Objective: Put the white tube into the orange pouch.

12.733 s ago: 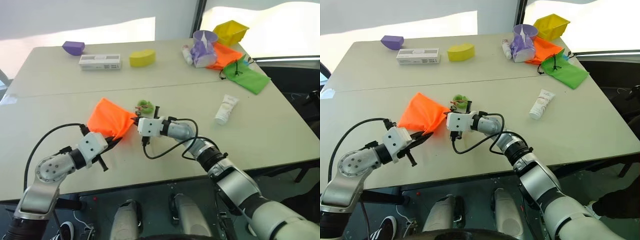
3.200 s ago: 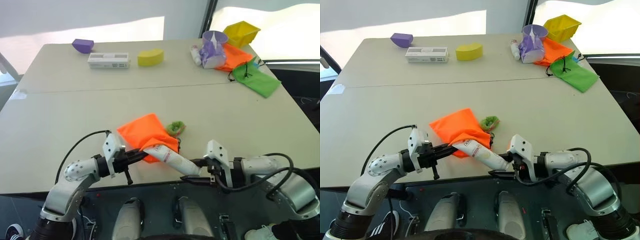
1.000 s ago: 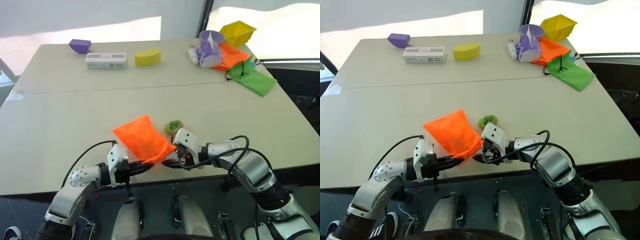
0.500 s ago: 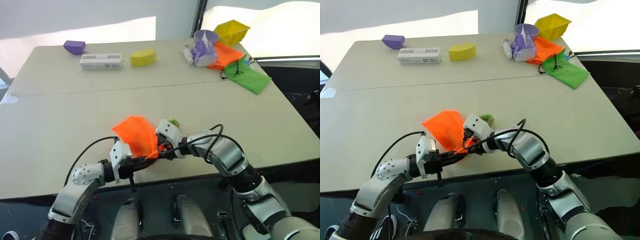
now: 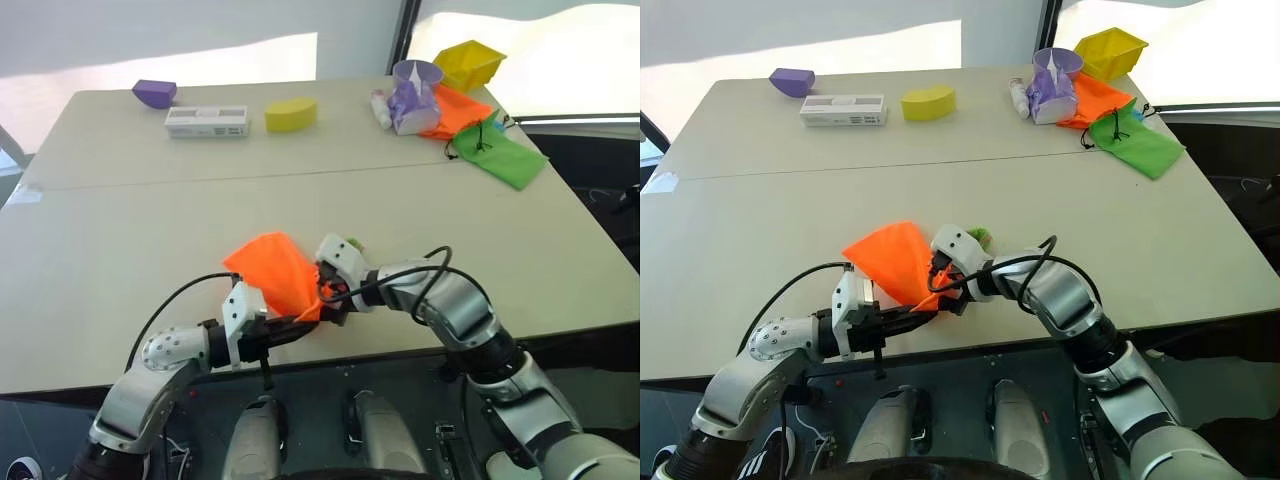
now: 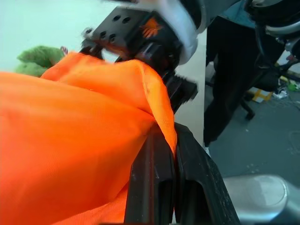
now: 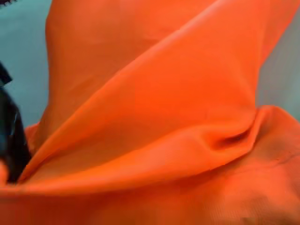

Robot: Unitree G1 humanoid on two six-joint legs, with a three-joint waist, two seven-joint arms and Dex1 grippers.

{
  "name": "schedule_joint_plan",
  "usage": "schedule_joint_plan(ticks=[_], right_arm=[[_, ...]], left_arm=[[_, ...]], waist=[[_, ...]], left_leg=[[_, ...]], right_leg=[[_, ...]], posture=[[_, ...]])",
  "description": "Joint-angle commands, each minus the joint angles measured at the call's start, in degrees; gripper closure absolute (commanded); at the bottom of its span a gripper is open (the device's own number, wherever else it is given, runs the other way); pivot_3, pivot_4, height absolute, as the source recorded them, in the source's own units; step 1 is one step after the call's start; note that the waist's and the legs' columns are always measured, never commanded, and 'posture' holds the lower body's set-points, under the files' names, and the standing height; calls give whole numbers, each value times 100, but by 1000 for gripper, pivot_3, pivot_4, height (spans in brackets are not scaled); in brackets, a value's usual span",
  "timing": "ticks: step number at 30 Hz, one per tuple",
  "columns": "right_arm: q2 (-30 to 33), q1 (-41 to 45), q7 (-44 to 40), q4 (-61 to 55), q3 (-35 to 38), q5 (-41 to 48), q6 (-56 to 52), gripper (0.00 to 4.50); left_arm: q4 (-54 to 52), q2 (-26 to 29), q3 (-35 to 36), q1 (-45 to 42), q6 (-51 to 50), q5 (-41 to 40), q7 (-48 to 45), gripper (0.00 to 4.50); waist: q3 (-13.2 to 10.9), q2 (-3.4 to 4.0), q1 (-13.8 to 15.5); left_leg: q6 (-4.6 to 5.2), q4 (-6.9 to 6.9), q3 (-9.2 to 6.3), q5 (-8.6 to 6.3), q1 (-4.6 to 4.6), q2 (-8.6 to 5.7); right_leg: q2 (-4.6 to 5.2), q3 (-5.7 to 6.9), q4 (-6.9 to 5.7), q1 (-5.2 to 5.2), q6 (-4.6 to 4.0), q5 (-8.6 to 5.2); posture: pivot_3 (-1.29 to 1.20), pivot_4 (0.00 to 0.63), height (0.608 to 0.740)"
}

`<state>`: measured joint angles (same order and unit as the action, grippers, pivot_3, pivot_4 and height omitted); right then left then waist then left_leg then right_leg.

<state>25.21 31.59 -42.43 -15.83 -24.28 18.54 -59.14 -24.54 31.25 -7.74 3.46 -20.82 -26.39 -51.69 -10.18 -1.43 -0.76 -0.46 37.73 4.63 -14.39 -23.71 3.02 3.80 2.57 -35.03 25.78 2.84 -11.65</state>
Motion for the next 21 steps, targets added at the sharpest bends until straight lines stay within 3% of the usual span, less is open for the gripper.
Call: schedule_joint_plan(ticks=[1, 9, 15, 21], right_arm=[[245, -72, -372, -545, -14, 268, 28, 18], [961, -200, -921, -867, 98, 413, 339, 18], [1762, -608, -1505, -571, 909, 584, 1067, 18], [1701, -640, -1444, -367, 1555, 873, 1135, 18]], left_arm=[[-123, 27, 210, 27, 49, -79, 79, 4500], [-190, 70, 229, 81, 52, -137, 90, 4500], [-428, 316, 420, 480, -27, -355, -59, 4500], [-371, 332, 443, 619, 98, -284, -34, 4500]], waist=[[0, -1, -5], [0, -1, 8], [-1, -2, 7], [-2, -3, 3]], left_leg=[[0, 0, 0, 0, -9, 0], [3, 3, -6, 2, -60, -7], [3, 14, -4, 2, -63, -7], [2, 22, -6, 1, -62, -7]], right_leg=[[-1, 0, 0, 10, 0, 0], [-21, 4, -11, 63, -17, 12], [-17, 3, -9, 62, 1, 1], [-17, 3, -9, 59, -1, 2]], posture=[[0, 150, 740], [0, 150, 740], [0, 150, 740], [0, 150, 740]])
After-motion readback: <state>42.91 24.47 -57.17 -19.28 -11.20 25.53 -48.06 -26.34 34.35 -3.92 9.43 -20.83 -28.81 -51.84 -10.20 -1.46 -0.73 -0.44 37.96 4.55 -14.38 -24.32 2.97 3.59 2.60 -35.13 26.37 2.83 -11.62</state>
